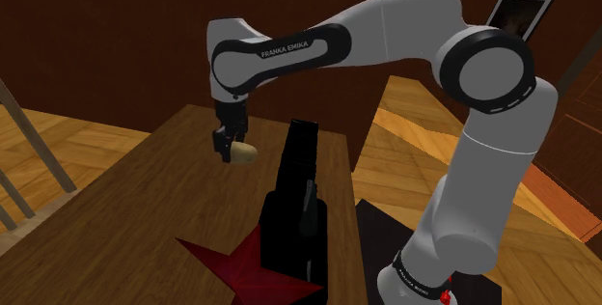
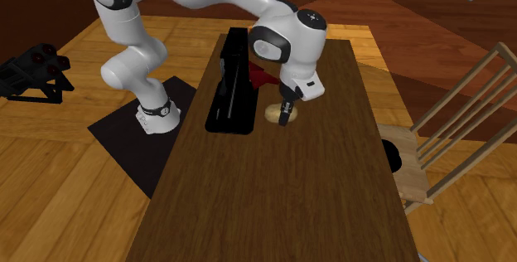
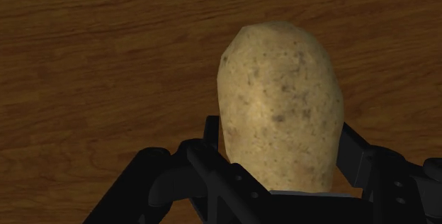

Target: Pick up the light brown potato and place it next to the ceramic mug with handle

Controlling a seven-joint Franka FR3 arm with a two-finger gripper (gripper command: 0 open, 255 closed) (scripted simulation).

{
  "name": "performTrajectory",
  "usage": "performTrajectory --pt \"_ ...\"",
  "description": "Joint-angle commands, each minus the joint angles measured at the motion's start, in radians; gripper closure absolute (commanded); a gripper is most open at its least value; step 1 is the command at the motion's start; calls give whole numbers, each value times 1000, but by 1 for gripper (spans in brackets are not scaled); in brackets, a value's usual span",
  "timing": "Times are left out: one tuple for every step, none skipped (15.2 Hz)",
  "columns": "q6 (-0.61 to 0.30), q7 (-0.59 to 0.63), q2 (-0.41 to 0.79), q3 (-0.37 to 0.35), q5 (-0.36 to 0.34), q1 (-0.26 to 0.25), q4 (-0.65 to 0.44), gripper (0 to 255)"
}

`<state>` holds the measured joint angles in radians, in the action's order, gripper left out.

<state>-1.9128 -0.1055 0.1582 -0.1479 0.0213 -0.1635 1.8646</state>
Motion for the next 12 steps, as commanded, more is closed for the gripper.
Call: performTrajectory --pt "28 0 -6 0 1 0 -21 255" --pt "41 0 -10 0 1 1 -31 255" --pt "53 0 -13 0 2 1 -40 255" --pt "66 0 -16 0 2 1 -50 255" --pt "79 0 -19 0 2 1 -60 255" --pt "91 1 -21 0 3 1 -70 255" --pt "104 1 -23 0 3 1 -81 255" --pt "117 1 -26 0 3 1 -91 255" --pt "130 1 -28 0 3 1 -102 255" --pt "143 2 -29 0 3 1 -113 255" --pt "156 2 -31 0 4 1 -125 255" --pt "169 2 -32 0 4 1 -137 255"
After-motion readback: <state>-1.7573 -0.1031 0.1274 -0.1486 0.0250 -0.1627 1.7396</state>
